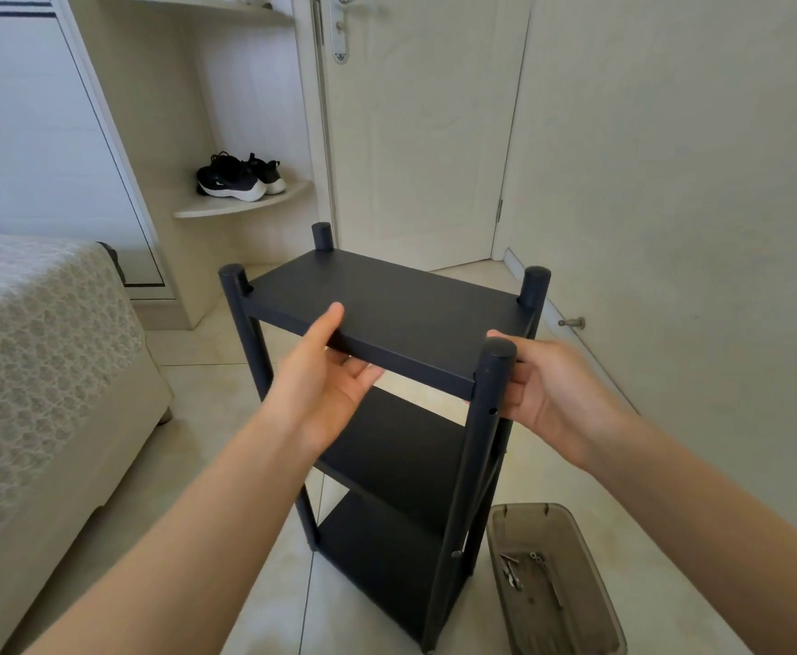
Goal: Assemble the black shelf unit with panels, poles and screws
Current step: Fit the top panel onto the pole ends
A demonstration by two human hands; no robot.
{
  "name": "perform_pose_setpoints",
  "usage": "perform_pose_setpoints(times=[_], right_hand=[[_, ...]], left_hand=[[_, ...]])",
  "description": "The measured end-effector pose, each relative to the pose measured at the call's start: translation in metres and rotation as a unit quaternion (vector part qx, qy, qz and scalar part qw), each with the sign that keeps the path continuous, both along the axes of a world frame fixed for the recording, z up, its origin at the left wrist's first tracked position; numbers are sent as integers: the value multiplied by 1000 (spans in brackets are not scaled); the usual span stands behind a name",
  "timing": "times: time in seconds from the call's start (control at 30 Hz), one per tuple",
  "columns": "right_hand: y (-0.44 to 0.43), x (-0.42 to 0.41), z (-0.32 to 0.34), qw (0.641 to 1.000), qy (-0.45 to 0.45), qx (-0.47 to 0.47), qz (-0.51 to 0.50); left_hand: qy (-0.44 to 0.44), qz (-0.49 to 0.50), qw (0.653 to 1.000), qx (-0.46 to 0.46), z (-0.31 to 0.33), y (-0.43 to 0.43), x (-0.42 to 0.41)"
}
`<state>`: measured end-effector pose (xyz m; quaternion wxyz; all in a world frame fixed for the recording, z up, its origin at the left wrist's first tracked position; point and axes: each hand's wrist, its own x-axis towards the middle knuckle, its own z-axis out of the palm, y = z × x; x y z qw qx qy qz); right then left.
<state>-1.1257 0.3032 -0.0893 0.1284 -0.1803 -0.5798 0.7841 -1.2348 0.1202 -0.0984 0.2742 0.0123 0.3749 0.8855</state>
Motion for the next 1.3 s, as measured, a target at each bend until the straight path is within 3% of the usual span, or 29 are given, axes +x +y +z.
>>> perform_pose_setpoints(times=[0.13, 0.37, 1.3], right_hand=[[1, -1, -2, 1000, 6, -2, 6], [0, -3, -5, 1000, 9, 10, -18], [-2, -2, -9, 1000, 9, -21, 12]], left_hand=[[25, 61, 998, -24, 4, -16, -20], [22, 76, 995, -58, 3, -17, -22], [18, 50, 997, -51, -13, -21, -27]])
